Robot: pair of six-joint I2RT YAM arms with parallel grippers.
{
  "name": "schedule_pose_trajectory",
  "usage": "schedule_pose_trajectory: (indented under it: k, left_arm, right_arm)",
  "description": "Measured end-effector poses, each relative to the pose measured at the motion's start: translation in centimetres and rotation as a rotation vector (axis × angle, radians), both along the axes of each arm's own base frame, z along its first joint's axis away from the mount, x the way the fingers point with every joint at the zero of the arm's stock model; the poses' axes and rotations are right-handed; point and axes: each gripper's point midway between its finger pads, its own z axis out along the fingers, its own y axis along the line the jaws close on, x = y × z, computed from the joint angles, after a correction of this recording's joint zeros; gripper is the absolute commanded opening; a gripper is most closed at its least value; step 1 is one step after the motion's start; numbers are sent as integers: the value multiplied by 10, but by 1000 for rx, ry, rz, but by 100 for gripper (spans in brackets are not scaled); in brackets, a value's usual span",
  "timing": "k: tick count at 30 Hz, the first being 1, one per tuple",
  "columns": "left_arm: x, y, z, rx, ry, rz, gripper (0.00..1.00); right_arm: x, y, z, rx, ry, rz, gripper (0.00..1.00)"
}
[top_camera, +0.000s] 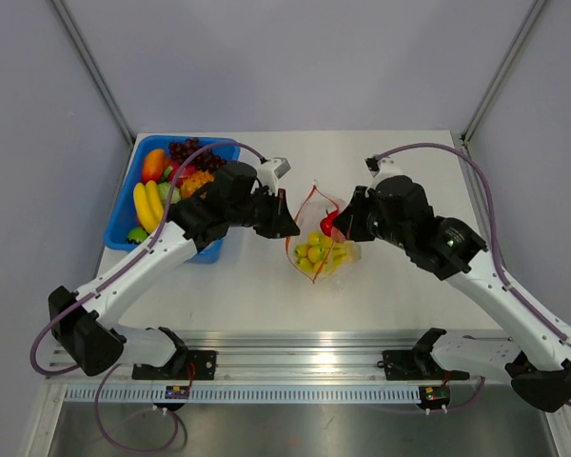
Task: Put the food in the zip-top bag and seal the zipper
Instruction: Adjust the zipper food storage bag at the center of the board, then pick up the fake fruit from the bin.
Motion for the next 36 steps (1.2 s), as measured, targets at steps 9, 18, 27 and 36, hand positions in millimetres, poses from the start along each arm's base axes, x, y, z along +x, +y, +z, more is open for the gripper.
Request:
schedule_pose_trajectory:
  k: [9, 18, 27, 36]
  left_arm:
    - [1, 19, -44, 169, 41, 18, 69]
    - [39, 108, 37, 154, -180, 306, 69]
    - [67, 230, 41, 260, -194, 785, 70]
    - [98, 262, -74, 458, 116, 939, 67]
  right_arm:
    - [10, 30, -94, -81, 197, 43, 0]
    - [17, 41, -73, -32, 153, 62, 0]
    - [14, 46, -69, -14, 157, 91, 0]
    - [11, 51, -63, 7, 158, 118, 0]
